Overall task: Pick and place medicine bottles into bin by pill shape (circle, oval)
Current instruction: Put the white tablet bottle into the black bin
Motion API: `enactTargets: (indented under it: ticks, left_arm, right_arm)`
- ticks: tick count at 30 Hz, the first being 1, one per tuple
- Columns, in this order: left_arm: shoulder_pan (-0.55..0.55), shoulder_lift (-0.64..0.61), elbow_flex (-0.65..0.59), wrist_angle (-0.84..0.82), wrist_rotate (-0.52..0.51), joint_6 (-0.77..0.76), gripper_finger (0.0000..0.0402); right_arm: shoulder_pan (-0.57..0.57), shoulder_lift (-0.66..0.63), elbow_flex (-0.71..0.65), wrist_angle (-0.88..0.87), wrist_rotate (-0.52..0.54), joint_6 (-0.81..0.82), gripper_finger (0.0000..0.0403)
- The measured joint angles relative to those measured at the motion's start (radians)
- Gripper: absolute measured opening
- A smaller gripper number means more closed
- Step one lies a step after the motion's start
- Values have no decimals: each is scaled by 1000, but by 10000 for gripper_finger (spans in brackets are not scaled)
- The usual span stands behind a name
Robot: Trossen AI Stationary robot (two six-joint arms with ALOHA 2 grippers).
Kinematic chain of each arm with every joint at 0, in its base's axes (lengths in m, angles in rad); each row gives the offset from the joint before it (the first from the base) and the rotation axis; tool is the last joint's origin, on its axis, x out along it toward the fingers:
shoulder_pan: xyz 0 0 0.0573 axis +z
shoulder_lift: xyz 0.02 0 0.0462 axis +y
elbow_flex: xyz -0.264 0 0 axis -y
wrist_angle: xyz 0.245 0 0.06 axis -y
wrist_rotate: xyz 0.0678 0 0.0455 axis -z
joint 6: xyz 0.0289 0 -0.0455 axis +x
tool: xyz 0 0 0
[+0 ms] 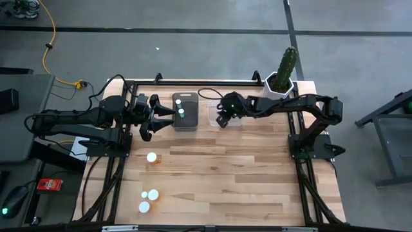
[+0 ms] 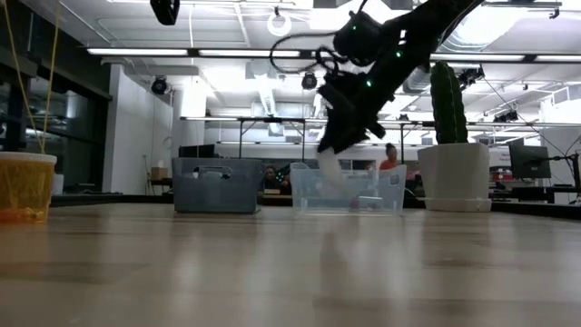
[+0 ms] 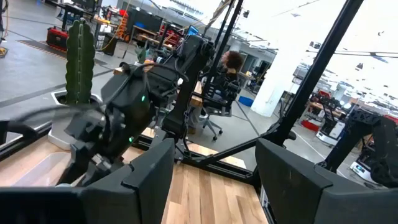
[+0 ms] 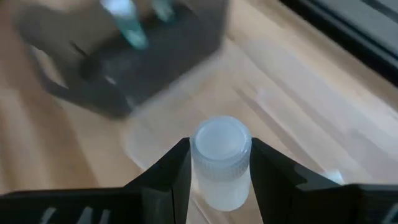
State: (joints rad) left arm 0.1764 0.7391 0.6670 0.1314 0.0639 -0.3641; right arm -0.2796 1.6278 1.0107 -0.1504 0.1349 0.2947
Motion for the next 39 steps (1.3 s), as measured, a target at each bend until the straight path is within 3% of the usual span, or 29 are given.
enactTargets:
  ticks: [7,17,29,39]
  left_arm:
    - [-1,0,0,-2,0,0,214]
    - [0,0,0,-1,-45,1,214]
    - [0,0,0,1,-45,1,214]
    - [0,0,0,1,-49,1,214]
  right_arm:
    - [12,-60,0,238,-115,-2,119]
    - [59,-63,7,435,-132,14,119]
    - [102,263,214,409,-117,1,119]
    - [98,323,238,339,-112,65,119]
